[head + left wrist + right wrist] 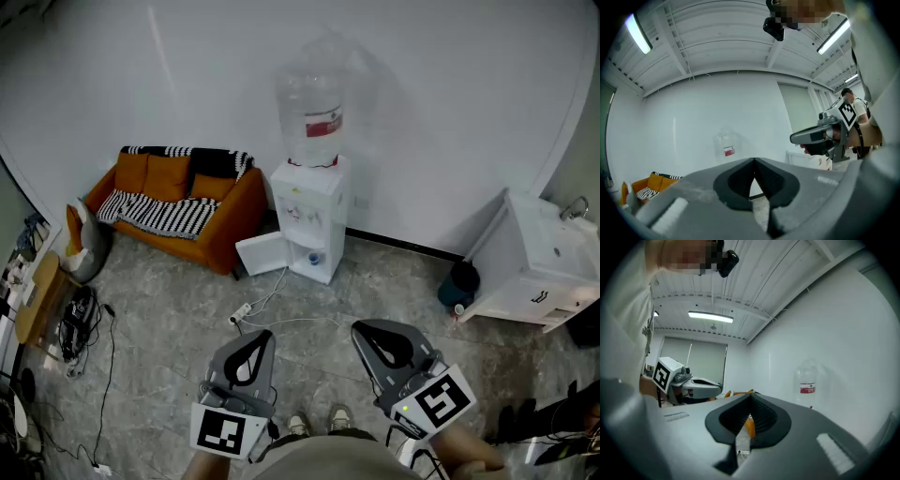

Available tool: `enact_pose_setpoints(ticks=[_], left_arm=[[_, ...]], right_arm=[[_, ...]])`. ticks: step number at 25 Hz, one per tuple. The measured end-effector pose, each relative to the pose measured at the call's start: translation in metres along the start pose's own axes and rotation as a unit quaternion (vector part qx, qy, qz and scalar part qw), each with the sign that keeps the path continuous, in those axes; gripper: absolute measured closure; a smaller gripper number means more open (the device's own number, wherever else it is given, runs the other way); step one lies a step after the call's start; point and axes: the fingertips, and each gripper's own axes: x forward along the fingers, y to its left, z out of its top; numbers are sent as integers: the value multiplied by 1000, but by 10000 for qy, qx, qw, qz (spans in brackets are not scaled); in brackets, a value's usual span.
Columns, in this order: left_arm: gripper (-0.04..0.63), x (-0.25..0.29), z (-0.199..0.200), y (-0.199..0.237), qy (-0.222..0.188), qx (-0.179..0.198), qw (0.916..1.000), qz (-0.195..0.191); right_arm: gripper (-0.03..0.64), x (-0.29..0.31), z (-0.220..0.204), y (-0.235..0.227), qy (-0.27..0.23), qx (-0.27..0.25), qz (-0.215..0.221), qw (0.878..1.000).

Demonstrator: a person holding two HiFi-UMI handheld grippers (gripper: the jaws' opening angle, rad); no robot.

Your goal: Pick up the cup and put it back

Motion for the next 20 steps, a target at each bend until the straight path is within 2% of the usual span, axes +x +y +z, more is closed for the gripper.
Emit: enact_pose_setpoints(ticks=[9, 20], left_arm=[[593, 8, 7, -8, -93, -69, 9999, -60], [593, 22, 9, -24, -106, -101, 9999, -4]], right_arm=[[614, -11, 5, -14, -168, 229, -175, 9994], [614, -20, 2, -28, -176, 241, -34, 9995]])
